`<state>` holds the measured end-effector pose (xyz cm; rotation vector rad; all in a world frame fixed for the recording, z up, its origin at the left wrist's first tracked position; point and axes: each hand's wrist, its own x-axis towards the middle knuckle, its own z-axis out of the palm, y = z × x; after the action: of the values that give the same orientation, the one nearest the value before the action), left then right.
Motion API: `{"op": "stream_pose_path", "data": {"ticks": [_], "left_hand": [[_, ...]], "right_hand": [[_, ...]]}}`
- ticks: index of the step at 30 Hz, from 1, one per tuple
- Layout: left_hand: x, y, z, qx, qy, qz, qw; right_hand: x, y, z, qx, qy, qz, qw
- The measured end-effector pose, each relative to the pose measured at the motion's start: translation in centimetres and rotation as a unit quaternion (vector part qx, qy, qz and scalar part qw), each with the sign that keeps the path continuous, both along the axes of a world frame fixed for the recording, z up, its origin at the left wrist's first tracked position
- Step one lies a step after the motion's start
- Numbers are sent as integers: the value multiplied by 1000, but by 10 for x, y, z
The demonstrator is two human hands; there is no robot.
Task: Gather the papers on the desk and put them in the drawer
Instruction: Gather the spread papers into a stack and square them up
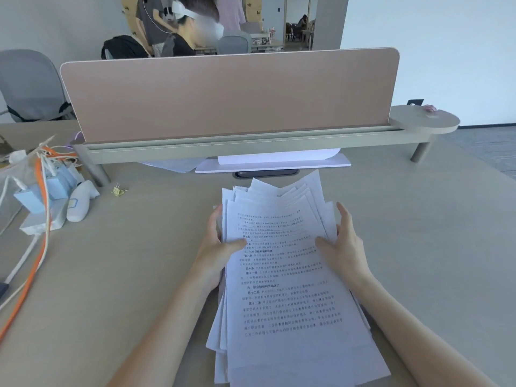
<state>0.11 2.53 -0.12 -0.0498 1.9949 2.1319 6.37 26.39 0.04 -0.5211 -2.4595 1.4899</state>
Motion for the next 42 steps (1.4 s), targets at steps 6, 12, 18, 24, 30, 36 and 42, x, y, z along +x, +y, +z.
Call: {"op": "stream_pose_path", "data": {"ticks": [6, 12, 18, 24, 30, 36, 42], "left_hand": [[-7, -8, -1, 86, -28, 40, 995], [-8, -14, 5, 193, -63, 10, 979], [-5, -17, 1, 191, -114, -86, 971], [-3, -5, -2, -46, -51, -126, 990], [-5, -3, 3, -95, 5, -139, 986], [-10, -5, 4, -80, 21, -126, 989], [-9, -7, 26, -21, 49, -76, 996]], "right_hand": [[-3, 7, -1, -194, -1, -21, 981], [-6, 16, 3, -332, -19, 59, 941], [-10, 15, -6, -318, 16, 3, 948], [-10, 16, -5, -279, 15, -38, 959], [-3, 2, 8, -2, -52, 26, 998], [1, 2, 10, -142, -11, 35, 989], [0, 0, 30, -223, 101, 42, 969]]}}
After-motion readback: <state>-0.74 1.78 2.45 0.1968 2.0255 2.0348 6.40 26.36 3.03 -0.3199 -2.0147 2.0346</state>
